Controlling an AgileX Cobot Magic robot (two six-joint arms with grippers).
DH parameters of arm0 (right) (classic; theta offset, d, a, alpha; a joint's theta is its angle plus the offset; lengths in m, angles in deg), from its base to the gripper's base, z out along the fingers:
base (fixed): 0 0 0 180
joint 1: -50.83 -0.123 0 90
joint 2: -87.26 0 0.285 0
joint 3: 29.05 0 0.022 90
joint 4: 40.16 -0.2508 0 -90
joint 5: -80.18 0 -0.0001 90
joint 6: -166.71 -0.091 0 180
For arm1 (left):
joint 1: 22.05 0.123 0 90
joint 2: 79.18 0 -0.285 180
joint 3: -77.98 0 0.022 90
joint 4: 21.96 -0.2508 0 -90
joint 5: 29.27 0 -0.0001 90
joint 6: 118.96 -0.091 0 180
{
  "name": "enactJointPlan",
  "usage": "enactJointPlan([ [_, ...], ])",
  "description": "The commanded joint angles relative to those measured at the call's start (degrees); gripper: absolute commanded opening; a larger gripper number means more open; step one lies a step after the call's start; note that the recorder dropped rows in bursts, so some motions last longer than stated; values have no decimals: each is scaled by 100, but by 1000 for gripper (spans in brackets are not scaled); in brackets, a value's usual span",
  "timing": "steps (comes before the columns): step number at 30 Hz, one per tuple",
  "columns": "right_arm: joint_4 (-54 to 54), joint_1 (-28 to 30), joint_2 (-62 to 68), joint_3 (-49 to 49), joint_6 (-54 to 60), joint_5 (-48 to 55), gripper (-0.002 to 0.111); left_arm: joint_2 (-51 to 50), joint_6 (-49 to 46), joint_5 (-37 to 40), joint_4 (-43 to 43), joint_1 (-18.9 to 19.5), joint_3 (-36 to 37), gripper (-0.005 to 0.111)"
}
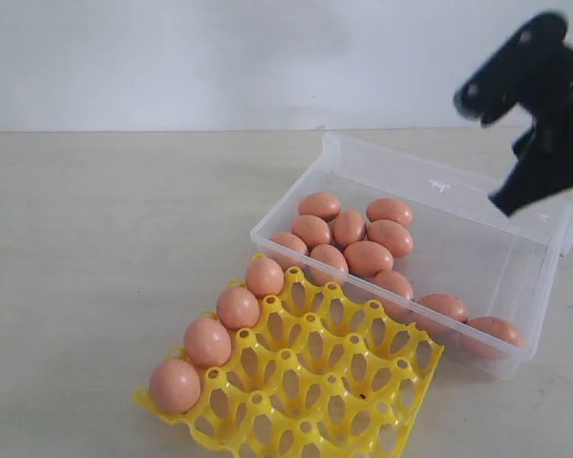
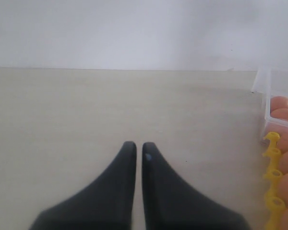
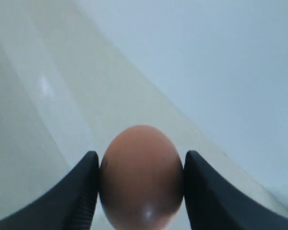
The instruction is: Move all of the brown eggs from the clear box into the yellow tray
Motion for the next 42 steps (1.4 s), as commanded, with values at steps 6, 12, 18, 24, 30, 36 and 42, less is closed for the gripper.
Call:
enactJointPlan([
  [6, 1160, -9, -921, -274, -4219, -4728, 0, 16, -20, -21, -17, -31, 23, 4],
  [12, 683, -9, -683, 139, -4094, -6105, 0, 16, -20, -47, -17, -31, 23, 4],
  [18, -376, -9, -183, 573, -3062, -7878, 0, 16, -20, -47, -17, -31, 23, 4],
  [24, 16, -9, 565, 587, -3006, -8506, 0, 16, -20, -47, -17, -31, 23, 4],
  [30, -33, -9, 381, 257, -2013, -7282, 0, 16, -20, -47, -17, -31, 23, 4],
  [36, -20, -9, 143, -204, -1008, -4305, 0, 16, -20, -47, -17, -31, 23, 4],
  [42, -556, -9, 159, -280, 107, -154, 0, 16, -20, -47, -17, -31, 23, 4],
])
